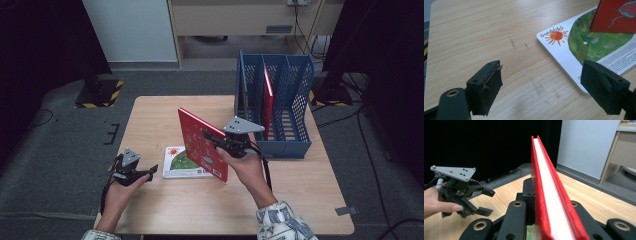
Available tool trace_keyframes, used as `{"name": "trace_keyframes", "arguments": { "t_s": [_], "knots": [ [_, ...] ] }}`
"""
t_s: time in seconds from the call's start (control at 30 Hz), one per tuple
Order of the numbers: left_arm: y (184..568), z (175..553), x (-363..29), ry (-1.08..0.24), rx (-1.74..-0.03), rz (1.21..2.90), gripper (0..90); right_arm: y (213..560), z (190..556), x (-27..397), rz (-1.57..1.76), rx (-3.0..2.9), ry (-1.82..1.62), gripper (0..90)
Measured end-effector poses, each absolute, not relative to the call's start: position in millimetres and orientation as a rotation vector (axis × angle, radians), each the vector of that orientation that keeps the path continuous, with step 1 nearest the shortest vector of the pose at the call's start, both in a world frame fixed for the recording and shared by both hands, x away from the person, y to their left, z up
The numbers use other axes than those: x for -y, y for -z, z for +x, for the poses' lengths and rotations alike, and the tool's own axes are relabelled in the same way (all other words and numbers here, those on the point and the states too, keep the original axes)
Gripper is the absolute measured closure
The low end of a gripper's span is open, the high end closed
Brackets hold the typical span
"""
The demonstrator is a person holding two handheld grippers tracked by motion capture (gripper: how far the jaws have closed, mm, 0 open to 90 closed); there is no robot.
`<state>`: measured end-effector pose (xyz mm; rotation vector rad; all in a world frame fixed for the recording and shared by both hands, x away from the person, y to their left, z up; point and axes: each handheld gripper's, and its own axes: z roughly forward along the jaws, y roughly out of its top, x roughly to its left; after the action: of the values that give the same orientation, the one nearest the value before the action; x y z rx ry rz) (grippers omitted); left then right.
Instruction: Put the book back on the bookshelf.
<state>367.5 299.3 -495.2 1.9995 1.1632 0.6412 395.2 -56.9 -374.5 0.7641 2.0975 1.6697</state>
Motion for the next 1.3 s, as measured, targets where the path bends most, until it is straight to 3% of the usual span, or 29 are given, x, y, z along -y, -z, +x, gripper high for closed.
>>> {"name": "trace_keyframes", "arguments": {
  "t_s": [0.43,0.8,1.3],
  "knots": [
    [497,369,-302,-0.632,-1.185,1.995,14.4,364,387,74,0.787,-2.049,-1.684,79.7],
    [504,373,-307,-0.605,-1.226,2.016,5.7,367,375,97,0.829,-2.036,-1.669,79.7],
    [505,373,-307,-0.603,-1.234,2.028,5.4,365,350,133,0.874,-1.990,-1.679,79.7]
  ]
}}
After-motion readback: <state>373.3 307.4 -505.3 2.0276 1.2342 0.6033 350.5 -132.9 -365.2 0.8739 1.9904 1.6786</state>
